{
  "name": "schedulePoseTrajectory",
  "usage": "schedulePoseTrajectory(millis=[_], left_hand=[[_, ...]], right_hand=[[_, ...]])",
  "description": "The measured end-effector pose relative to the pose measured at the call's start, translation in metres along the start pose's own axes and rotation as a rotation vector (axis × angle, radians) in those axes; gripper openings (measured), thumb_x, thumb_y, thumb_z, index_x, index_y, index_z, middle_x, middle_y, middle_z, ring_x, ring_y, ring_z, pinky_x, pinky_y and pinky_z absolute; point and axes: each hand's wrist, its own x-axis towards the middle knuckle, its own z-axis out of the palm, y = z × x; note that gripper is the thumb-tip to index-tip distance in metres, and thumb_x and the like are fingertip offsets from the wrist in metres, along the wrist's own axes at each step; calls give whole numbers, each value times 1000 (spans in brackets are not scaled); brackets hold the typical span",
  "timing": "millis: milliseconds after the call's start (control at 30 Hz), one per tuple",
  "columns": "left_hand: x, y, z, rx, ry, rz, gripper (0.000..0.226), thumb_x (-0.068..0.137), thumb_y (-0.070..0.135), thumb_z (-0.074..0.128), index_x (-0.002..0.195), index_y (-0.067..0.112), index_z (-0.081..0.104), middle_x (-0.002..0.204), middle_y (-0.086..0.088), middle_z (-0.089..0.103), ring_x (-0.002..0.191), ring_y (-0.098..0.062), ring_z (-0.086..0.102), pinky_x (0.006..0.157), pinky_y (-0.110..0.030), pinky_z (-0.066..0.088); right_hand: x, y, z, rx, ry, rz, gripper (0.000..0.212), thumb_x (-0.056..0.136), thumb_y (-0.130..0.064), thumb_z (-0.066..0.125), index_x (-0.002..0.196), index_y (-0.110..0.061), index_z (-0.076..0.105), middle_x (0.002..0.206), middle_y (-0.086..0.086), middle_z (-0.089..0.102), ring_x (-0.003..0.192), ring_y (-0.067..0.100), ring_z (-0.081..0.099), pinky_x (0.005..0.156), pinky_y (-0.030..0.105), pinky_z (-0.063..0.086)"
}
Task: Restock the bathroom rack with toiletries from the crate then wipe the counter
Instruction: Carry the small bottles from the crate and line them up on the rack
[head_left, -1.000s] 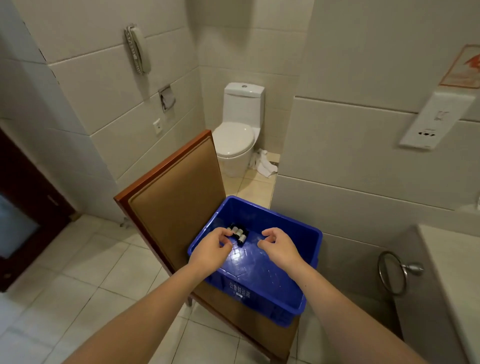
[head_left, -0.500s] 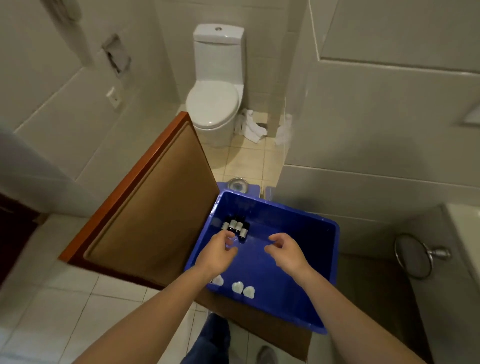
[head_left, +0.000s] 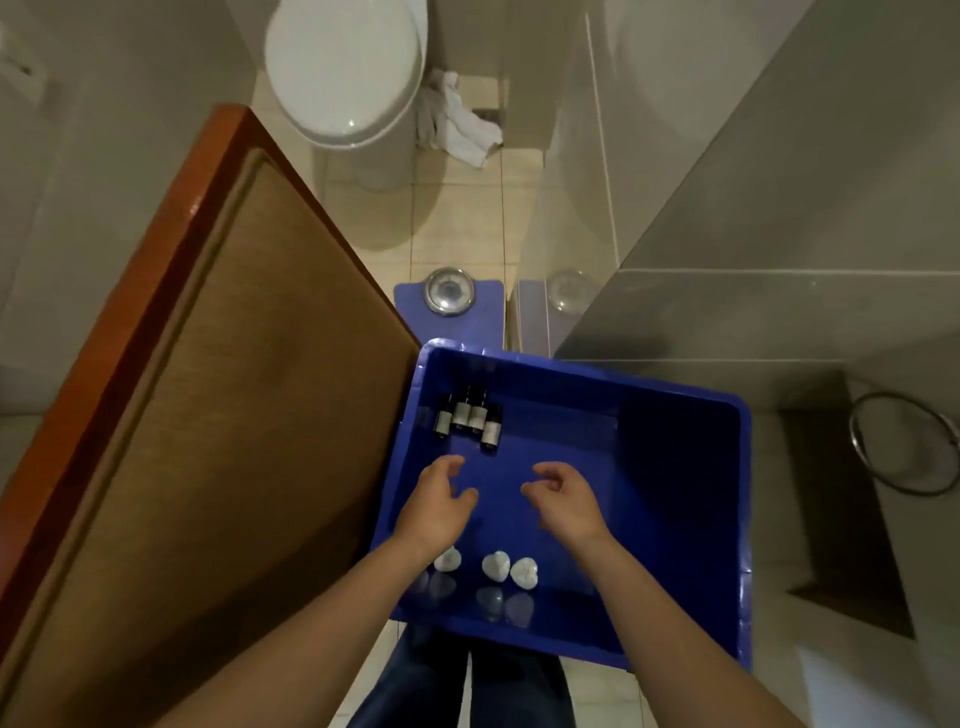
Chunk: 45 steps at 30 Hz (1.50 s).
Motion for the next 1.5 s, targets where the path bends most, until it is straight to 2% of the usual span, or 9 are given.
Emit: schedulePoseTrajectory(millis=[200, 567, 767, 900, 1033, 1267, 1367, 1467, 1500], left_hand=[[46, -16, 17, -94, 23, -36, 51, 97, 21, 55, 144, 21, 36, 145, 0, 40, 127, -17, 46, 96, -28, 43], [128, -28, 43, -108, 143, 78, 48, 96, 7, 51, 141, 20, 42, 143, 1, 45, 131, -13, 43, 102, -21, 34], [148, -28, 58, -111, 171, 82, 48, 94, 2, 48, 140, 14, 43, 145, -2, 45, 134, -17, 42, 111, -28, 33], [149, -27, 60, -50, 199, 103, 48, 93, 4, 50, 139, 13, 43, 143, -2, 47, 130, -18, 45, 104, -25, 36], [150, -23, 63, -77, 203, 91, 48, 91, 2, 51, 138, 13, 44, 140, -6, 47, 126, -21, 49, 106, -37, 42], [155, -26, 70, -103, 182, 17, 51, 92, 6, 52, 142, 13, 40, 141, -9, 47, 124, -25, 51, 104, -43, 43], [151, -29, 76, -203, 137, -52, 50, 96, 14, 53, 143, 13, 38, 134, -9, 52, 117, -24, 55, 102, -45, 45], [145, -33, 84, -256, 139, -76, 41, 98, 18, 51, 138, 11, 43, 126, -10, 57, 110, -24, 59, 99, -42, 47], [145, -34, 86, -273, 158, -87, 37, 99, 19, 50, 135, 10, 46, 121, -9, 59, 106, -24, 60, 96, -39, 48]], right_hand=[[56, 8, 17, 90, -6, 60, 32, 92, -14, 60, 123, -13, 52, 105, 6, 61, 91, 18, 59, 86, 39, 51], [145, 19, 37, 200, -6, 67, 37, 92, -8, 57, 129, -9, 52, 110, 8, 62, 94, 16, 56, 91, 37, 49], [166, 16, 43, 194, -8, 44, 39, 90, -7, 57, 129, -6, 51, 103, 8, 62, 87, 16, 56, 81, 33, 49], [175, 15, 46, 177, 3, 24, 31, 90, -4, 55, 120, -10, 57, 94, 7, 63, 82, 17, 57, 74, 32, 47], [179, 15, 47, 117, 4, -1, 28, 88, -2, 54, 113, -14, 57, 96, 10, 66, 81, 21, 59, 72, 36, 48], [183, 21, 48, 68, -5, -18, 21, 85, 1, 53, 96, -13, 62, 86, 11, 67, 75, 22, 59, 69, 37, 49], [183, 27, 48, 30, -31, -27, 22, 88, -2, 55, 108, -3, 65, 85, 8, 66, 72, 17, 59, 67, 32, 49], [179, 33, 48, 34, -51, -40, 18, 91, -6, 57, 108, -3, 64, 77, 0, 62, 63, 10, 55, 56, 19, 44], [178, 35, 49, 35, -52, -44, 17, 92, -7, 58, 107, -3, 64, 77, 1, 62, 64, 12, 55, 56, 20, 45]])
